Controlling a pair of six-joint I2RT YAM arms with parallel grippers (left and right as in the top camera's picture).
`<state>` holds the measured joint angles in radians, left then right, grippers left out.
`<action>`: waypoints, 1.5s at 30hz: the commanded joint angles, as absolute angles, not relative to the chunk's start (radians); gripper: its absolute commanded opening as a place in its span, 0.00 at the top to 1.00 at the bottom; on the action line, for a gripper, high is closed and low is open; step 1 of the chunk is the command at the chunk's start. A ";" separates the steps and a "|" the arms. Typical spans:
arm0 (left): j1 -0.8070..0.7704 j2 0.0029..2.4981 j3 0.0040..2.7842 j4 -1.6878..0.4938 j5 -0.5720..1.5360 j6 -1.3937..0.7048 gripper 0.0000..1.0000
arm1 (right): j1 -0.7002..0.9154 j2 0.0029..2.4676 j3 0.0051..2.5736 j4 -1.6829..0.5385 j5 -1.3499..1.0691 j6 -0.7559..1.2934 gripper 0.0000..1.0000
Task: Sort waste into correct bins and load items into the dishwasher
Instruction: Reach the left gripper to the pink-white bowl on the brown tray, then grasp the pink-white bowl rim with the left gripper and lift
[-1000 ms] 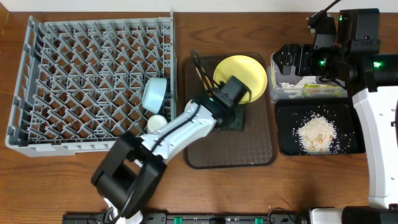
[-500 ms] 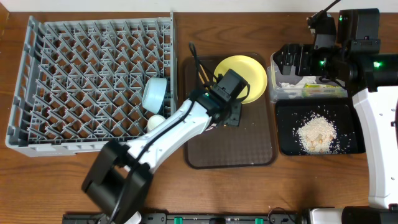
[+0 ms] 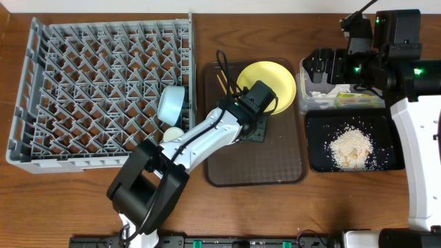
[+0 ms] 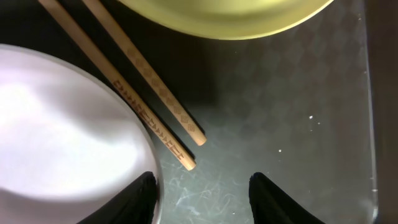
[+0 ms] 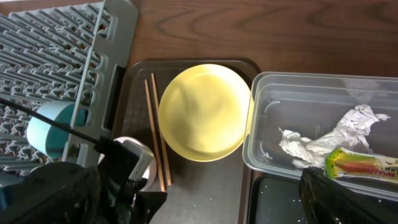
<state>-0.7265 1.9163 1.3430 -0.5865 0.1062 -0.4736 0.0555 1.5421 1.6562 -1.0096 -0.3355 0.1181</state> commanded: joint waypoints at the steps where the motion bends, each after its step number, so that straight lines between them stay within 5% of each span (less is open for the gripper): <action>1: -0.730 1.910 1.337 -0.584 0.147 -0.511 0.51 | 0.053 1.545 1.666 -1.011 -0.329 0.115 0.01; 12: -0.787 1.909 1.339 -0.481 0.253 -0.441 0.51 | 0.053 1.545 1.666 -1.011 -0.329 0.115 0.01; 26: -0.603 1.790 1.389 -0.724 0.188 -0.439 0.56 | 0.053 1.545 1.666 -1.011 -0.329 0.115 0.01; 33: -0.598 1.809 1.350 -0.725 -0.027 -0.333 0.50 | 0.053 1.545 1.666 -1.011 -0.329 0.115 0.01; 45: -0.591 1.908 1.350 -0.721 0.054 -0.116 0.51 | 0.053 1.545 1.666 -1.011 -0.329 0.115 0.01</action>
